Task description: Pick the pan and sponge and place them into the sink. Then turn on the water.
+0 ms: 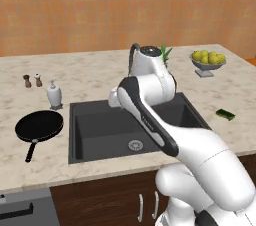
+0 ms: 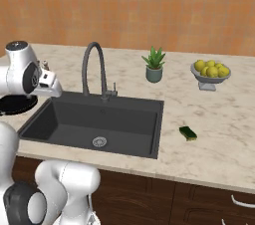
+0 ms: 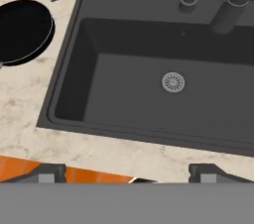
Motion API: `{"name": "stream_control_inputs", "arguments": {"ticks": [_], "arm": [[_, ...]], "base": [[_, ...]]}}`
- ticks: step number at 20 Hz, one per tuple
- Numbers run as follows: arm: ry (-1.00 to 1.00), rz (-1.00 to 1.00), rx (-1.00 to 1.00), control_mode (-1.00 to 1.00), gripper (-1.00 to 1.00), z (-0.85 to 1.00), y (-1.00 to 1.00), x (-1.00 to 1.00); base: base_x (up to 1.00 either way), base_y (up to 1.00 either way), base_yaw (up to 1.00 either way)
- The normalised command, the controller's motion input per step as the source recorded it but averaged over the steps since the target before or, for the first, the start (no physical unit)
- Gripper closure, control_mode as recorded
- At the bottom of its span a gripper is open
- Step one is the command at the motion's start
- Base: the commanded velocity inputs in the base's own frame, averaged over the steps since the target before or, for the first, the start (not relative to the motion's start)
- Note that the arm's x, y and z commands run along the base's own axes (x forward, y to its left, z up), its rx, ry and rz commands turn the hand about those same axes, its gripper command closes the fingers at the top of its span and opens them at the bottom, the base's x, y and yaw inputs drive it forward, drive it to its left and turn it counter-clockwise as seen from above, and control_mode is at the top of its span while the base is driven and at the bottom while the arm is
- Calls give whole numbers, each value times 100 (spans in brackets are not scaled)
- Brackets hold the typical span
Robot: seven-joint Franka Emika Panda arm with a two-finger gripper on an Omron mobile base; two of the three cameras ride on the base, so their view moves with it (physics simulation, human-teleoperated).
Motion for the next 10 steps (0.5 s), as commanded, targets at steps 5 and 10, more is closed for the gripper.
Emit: {"name": "stream_control_inputs", "arguments": {"ticks": [5, 10], "arm": [[0, 5, 0, -100, -100, -34, 100, 0], [0, 6, 3, -100, -100, -28, 100, 1]], "base": [[0, 0, 0], [0, 0, 0]]}}
